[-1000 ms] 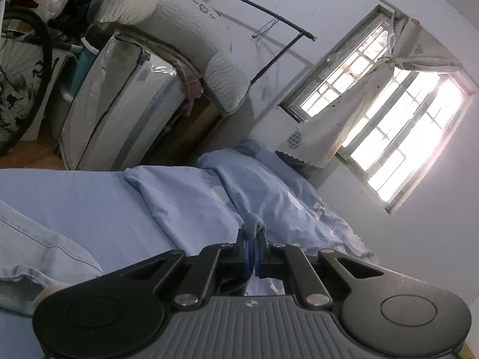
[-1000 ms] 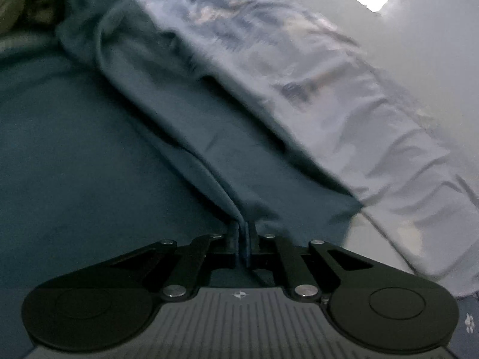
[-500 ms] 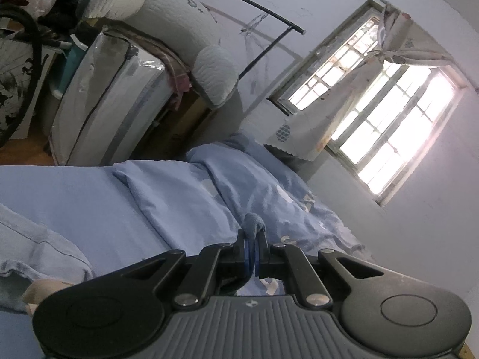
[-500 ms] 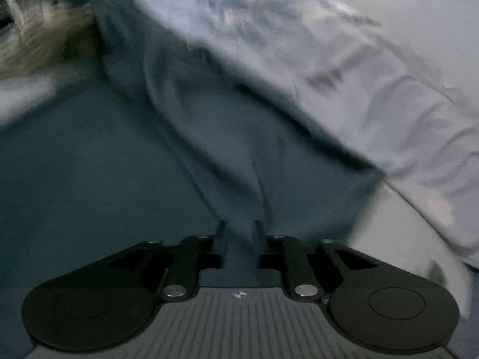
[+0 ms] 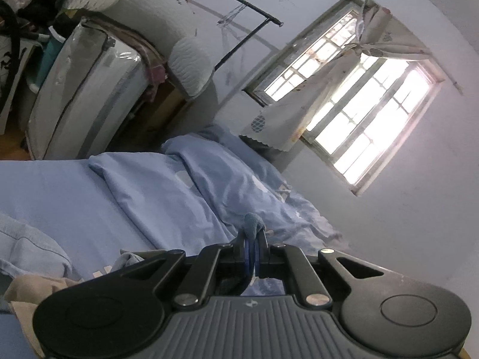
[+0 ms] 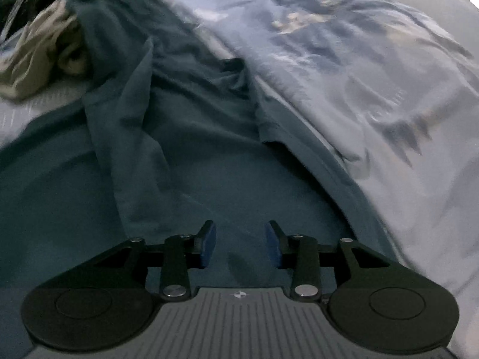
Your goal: Fold clothes
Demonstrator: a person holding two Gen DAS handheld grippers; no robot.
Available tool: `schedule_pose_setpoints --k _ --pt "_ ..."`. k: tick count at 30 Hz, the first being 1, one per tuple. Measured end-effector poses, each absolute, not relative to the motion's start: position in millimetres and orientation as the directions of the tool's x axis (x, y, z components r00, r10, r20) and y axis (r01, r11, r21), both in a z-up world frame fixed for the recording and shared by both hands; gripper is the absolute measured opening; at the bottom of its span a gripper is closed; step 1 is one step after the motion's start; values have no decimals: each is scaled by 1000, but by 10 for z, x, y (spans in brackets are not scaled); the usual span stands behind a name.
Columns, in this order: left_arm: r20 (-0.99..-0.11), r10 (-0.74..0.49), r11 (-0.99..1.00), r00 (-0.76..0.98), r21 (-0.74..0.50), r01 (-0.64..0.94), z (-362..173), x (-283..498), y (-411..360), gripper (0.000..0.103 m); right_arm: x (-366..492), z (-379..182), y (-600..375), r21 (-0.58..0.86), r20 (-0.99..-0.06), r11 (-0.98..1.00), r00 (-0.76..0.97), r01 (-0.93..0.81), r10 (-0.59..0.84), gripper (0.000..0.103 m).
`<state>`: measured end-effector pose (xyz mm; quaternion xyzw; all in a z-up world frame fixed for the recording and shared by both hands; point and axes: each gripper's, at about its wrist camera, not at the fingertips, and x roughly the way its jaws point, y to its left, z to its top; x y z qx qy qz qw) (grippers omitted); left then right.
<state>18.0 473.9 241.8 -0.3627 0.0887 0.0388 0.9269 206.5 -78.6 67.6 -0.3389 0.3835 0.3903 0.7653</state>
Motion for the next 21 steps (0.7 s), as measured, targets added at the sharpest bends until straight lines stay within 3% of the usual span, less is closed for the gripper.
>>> schedule_pose_setpoints --k 4,8,9,10,11,21 --pt "-200 0 734 980 -665 -136 2324 184 4741 1 2342 530 -724 -121 -931 415 248 -902 267 48" --pt "-219 8 734 976 -661 -154 2217 201 4742 1 2531 480 -726 -51 -948 403 171 -914 269 50" --pt "-225 10 734 974 -660 -160 2188 206 4741 1 2550 478 -733 -47 -948 398 167 -916 272 47" --pt "-230 13 734 973 -659 -166 2166 212 4743 1 2539 483 -745 -66 -944 392 184 -918 273 32" --pt "-236 15 734 972 -657 -171 2145 217 4744 1 2544 488 -760 -89 -939 405 213 -910 271 3" --pt "-240 37 737 970 -649 -188 2095 208 4731 1 2588 540 -913 -307 -842 532 486 -789 235 0"
